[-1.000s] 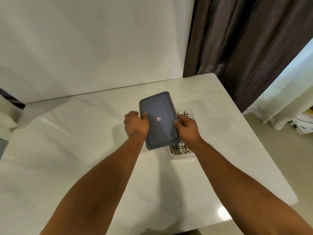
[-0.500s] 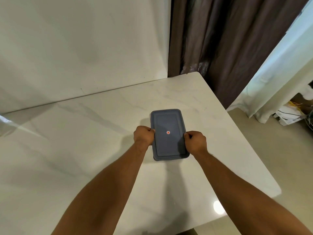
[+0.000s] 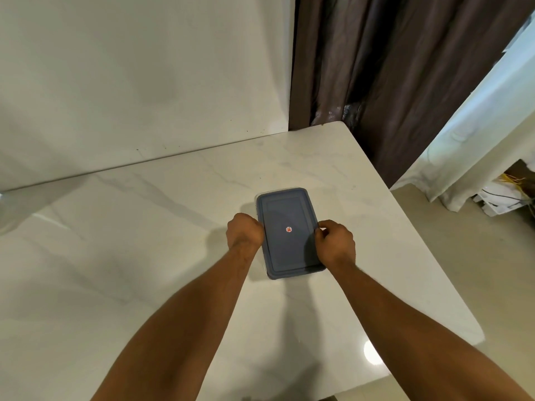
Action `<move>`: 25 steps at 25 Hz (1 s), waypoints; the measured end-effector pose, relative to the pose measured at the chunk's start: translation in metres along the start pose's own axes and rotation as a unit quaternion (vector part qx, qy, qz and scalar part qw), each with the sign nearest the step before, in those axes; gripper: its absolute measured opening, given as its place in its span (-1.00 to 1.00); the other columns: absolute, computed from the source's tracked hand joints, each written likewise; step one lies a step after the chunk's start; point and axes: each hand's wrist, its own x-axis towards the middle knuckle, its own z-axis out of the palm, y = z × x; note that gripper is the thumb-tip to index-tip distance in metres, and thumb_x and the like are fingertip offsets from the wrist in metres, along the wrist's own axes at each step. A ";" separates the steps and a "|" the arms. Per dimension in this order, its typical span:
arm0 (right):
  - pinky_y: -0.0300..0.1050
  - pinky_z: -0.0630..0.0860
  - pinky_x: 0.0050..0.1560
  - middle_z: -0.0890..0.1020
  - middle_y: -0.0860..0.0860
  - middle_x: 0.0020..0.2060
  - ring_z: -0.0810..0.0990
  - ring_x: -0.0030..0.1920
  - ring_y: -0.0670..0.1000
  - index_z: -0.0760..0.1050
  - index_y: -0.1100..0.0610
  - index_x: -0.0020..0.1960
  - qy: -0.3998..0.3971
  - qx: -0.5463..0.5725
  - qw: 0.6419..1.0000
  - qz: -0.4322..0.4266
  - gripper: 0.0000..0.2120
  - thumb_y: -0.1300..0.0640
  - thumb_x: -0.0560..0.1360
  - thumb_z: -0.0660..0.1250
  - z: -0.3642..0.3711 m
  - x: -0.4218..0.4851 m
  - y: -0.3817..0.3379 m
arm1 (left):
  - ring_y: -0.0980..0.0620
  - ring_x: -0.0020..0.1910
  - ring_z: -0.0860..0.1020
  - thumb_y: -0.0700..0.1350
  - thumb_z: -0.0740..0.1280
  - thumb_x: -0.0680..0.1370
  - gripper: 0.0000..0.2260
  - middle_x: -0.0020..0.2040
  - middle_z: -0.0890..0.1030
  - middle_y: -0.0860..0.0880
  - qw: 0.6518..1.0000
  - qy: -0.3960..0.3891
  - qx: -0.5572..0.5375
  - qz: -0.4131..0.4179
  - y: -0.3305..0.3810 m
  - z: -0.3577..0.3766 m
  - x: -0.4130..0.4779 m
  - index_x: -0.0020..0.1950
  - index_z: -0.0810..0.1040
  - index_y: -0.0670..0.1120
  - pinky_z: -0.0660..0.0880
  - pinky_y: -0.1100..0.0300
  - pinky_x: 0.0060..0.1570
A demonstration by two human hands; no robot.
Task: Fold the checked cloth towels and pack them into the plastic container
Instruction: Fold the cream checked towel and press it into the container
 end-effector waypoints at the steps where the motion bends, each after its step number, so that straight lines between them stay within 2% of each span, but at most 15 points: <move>1: -0.12 0.52 -0.04 0.66 0.10 0.07 0.64 0.01 0.14 0.58 0.09 0.24 -0.006 0.005 1.000 -0.001 -0.76 0.10 0.62 0.25 0.000 0.001 0.001 | -0.11 -0.19 0.68 -0.12 0.34 0.55 -0.84 -0.14 0.70 -0.13 1.000 0.005 -0.002 0.002 0.000 0.000 0.000 -0.10 0.67 -0.17 0.64 0.08 -0.11; 5: -0.05 0.54 0.11 0.66 0.07 0.10 0.63 0.06 0.11 0.58 0.08 0.28 -0.005 0.052 0.999 0.000 -0.73 0.09 0.62 0.28 -0.001 0.004 0.005 | -0.01 -0.26 0.57 -0.14 0.32 0.56 -0.83 -0.16 0.68 -0.12 1.000 0.015 0.016 0.011 0.002 0.003 -0.002 -0.12 0.65 -0.18 0.49 0.18 -0.25; 8: -0.05 0.54 0.19 0.68 0.04 0.04 0.59 0.00 0.03 0.61 0.09 0.24 -0.006 0.142 0.989 0.033 -0.75 0.09 0.60 0.33 0.002 0.006 0.009 | 0.04 -0.28 0.50 -0.12 0.31 0.57 -0.82 -0.20 0.62 -0.06 0.999 0.035 0.013 0.022 0.002 0.003 -0.003 -0.19 0.54 -0.18 0.43 0.20 -0.24; 10: -0.01 0.57 0.19 0.67 0.00 -0.02 0.60 -0.03 0.01 0.64 0.09 0.21 -0.003 0.164 0.986 0.037 -0.77 0.09 0.59 0.35 0.004 0.008 0.011 | 0.05 -0.32 0.51 -0.09 0.30 0.58 -0.78 -0.30 0.55 -0.02 0.999 0.038 0.007 0.033 -0.001 0.003 -0.002 -0.23 0.53 -0.16 0.42 0.22 -0.27; 12: -0.09 0.56 0.11 0.66 0.00 -0.01 0.59 -0.05 -0.01 0.63 0.11 0.21 0.012 0.161 0.987 0.026 -0.77 0.10 0.59 0.34 0.008 0.008 0.011 | 0.04 -0.37 0.52 -0.09 0.29 0.58 -0.75 -0.33 0.58 -0.04 0.999 0.032 0.005 0.043 -0.003 0.004 -0.001 -0.26 0.58 -0.14 0.40 0.22 -0.32; 14: -0.19 0.47 0.03 0.66 0.04 0.06 0.58 -0.04 -0.01 0.61 0.14 0.22 0.032 0.148 0.988 0.003 -0.77 0.13 0.61 0.30 0.012 0.006 0.009 | 0.02 -0.31 0.56 -0.09 0.29 0.58 -0.78 -0.26 0.63 -0.04 0.998 0.034 -0.001 0.058 -0.003 0.004 -0.004 -0.19 0.63 -0.13 0.40 0.21 -0.29; 18: -0.20 0.43 0.07 0.65 0.11 0.09 0.61 0.07 0.09 0.59 0.19 0.20 0.057 0.111 0.991 -0.042 -0.77 0.16 0.62 0.24 0.018 0.004 0.011 | 0.02 -0.23 0.56 -0.12 0.28 0.57 -0.84 -0.16 0.67 -0.01 0.993 0.060 -0.015 0.102 0.000 0.008 -0.011 -0.08 0.65 -0.08 0.49 0.16 -0.19; 22: -0.19 0.43 0.06 0.64 0.10 0.04 0.59 0.00 0.06 0.58 0.20 0.16 0.072 0.109 0.990 -0.055 -0.78 0.18 0.63 0.21 0.019 0.004 0.007 | -0.08 0.01 0.61 -0.10 0.32 0.56 -0.79 0.04 0.66 -0.04 0.993 0.076 -0.071 0.064 0.002 0.007 -0.010 0.17 0.58 -0.11 0.46 0.17 -0.02; 25: -0.18 0.44 0.02 0.63 0.10 0.02 0.58 -0.03 0.04 0.58 0.20 0.15 0.066 0.105 0.991 -0.054 -0.79 0.18 0.64 0.20 0.020 0.007 0.006 | -0.04 0.00 0.61 -0.12 0.32 0.57 -0.81 0.03 0.66 -0.04 0.990 0.085 -0.092 0.063 0.002 0.005 -0.009 0.15 0.59 -0.12 0.39 0.24 -0.08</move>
